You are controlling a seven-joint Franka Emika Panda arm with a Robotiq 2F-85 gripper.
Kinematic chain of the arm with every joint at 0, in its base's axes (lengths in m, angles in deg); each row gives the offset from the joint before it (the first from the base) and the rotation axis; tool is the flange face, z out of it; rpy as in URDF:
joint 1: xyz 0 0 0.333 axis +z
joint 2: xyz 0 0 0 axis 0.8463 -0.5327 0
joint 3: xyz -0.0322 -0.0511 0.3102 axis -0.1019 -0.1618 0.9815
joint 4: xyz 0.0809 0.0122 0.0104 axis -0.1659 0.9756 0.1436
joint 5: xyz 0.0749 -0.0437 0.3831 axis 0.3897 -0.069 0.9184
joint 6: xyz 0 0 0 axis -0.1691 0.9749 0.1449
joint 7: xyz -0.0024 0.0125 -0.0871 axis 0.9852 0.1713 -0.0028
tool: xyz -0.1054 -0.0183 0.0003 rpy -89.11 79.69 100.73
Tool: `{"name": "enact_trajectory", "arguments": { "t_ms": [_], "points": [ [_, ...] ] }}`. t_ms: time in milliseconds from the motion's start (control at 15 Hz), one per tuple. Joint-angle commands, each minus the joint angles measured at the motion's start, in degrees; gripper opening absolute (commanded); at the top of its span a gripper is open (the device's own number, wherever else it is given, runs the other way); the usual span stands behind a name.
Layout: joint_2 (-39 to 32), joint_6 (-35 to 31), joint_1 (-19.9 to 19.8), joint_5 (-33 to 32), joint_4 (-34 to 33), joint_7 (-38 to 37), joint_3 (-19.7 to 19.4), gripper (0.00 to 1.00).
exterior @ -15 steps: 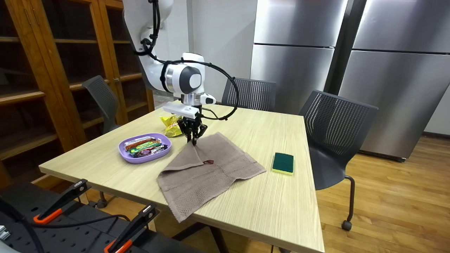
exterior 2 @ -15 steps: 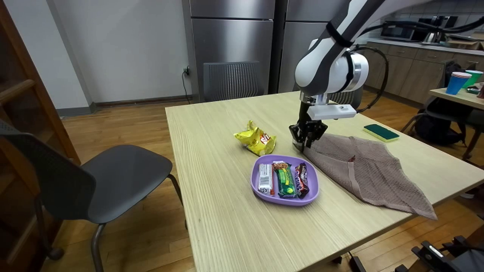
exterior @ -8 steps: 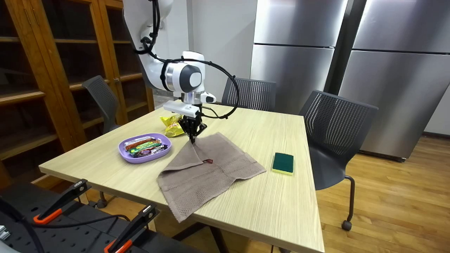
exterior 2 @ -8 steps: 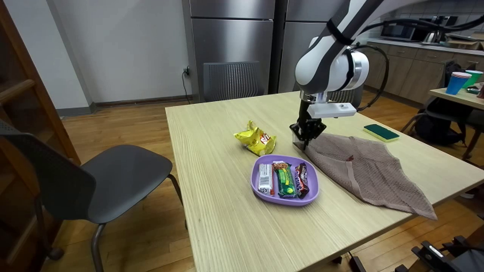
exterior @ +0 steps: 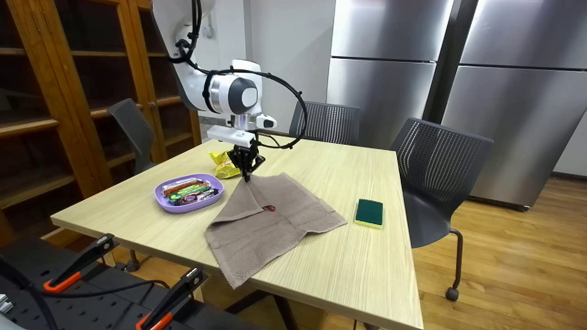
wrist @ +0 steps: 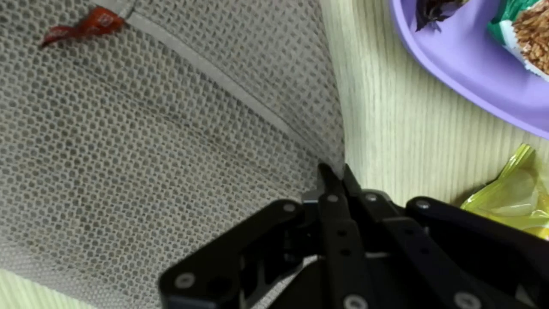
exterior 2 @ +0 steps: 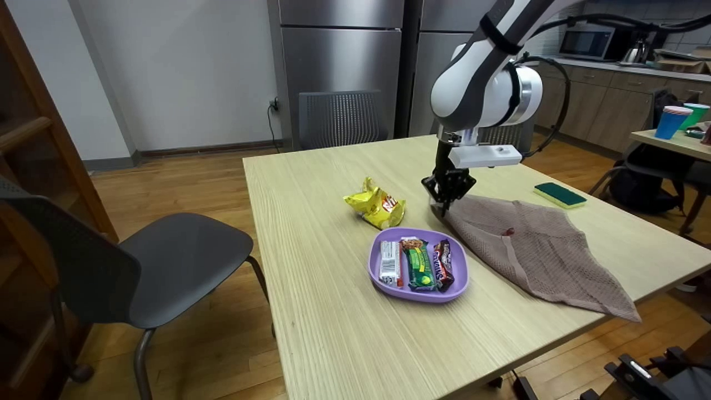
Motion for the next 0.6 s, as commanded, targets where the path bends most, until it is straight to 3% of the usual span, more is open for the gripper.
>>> {"name": "enact_trajectory", "arguments": {
  "t_ms": [0, 533],
  "points": [
    [4.4, -1.2, 1.2, 0.1, 4.7, 0.1, 0.6, 0.01],
    [8.7, -3.9, 6.3, -1.1, 10.0, -1.8, 0.3, 0.01]
  ]
}}
